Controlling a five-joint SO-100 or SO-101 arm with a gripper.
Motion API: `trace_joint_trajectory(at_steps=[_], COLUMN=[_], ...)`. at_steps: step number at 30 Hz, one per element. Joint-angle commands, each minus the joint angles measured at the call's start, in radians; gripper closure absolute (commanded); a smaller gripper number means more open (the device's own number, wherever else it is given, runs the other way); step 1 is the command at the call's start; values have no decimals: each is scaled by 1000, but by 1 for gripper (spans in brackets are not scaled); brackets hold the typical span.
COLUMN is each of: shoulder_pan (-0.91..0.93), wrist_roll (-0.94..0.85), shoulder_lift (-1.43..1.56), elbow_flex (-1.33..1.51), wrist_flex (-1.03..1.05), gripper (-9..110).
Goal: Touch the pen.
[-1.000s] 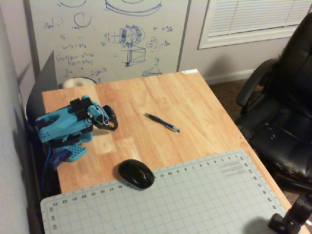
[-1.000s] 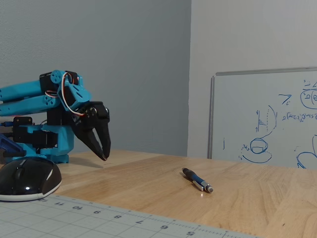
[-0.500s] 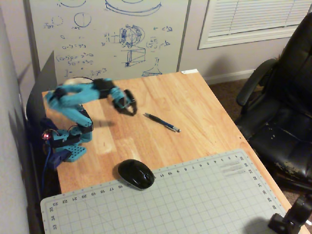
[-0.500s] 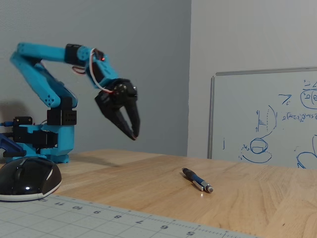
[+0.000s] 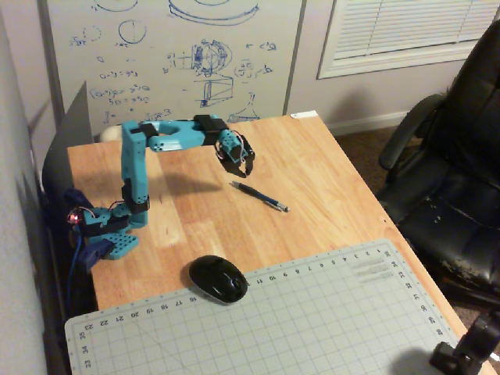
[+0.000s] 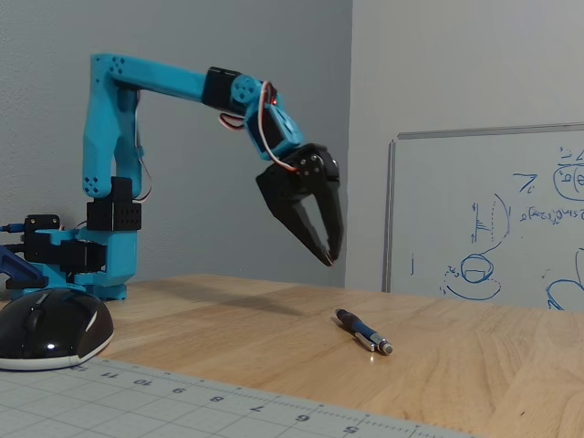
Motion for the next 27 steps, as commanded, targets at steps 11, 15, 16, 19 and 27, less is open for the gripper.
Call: trace_joint_trajectory(at_steps=[11, 15, 16, 19, 27], shoulder_pan=[8, 8, 8, 9, 9], wrist_roll=[-9, -72, -91, -112, -109], shoulder_lift=[-227, -235, -236, -229, -242], elbow_flex=[-305, -301, -295, -261, -236], wrist_flex=[-20, -17, -17, -17, -18], gripper=[101, 101, 101, 101, 101])
